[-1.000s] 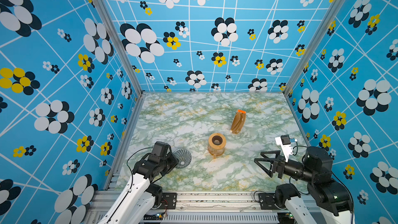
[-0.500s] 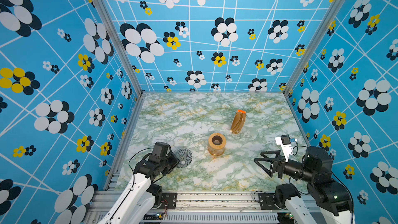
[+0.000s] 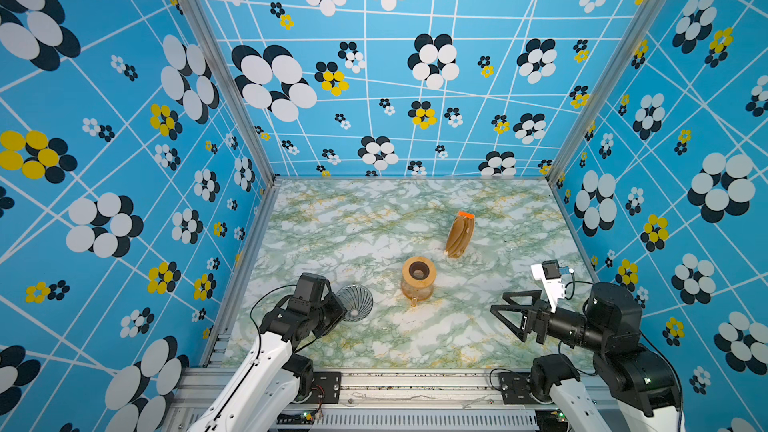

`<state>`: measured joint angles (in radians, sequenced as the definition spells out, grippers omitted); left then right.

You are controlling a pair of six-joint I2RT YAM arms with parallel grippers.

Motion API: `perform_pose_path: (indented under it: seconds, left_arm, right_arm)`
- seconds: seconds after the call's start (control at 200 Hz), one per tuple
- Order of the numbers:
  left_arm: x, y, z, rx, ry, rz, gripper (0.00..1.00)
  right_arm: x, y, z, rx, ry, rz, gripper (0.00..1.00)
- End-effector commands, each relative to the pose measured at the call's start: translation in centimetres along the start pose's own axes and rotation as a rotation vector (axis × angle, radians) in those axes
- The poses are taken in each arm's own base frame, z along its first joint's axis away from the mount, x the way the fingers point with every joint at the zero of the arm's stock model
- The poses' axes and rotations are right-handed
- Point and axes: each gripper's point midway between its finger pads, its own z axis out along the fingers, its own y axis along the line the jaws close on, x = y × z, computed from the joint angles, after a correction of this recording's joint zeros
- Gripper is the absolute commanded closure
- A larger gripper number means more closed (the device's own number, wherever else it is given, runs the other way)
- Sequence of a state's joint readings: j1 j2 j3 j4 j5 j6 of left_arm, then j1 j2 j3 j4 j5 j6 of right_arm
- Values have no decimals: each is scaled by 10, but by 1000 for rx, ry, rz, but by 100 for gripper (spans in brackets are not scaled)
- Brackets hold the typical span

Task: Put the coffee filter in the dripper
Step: 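Lift the clear glass dripper with the left gripper and carry it toward the pitcher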

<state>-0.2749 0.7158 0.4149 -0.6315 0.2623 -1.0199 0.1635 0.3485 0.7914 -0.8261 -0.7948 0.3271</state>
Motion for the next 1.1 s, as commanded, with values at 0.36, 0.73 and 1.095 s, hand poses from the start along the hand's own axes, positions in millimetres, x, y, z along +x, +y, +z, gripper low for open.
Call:
perform_pose_path:
  seconds: [0.36, 0.73, 1.095]
  left_arm:
    - [-1, -7, -4, 30, 2, 42, 87]
    - [-2, -37, -24, 43, 64, 203, 87]
    - [-11, -96, -63, 78, 142, 391, 87]
  right_arm:
    - [-2, -1, 0, 12, -8, -17, 5]
    - [-28, -1, -11, 102, -72, -94, 4]
    - [-31, -18, -13, 199, -79, -147, 2]
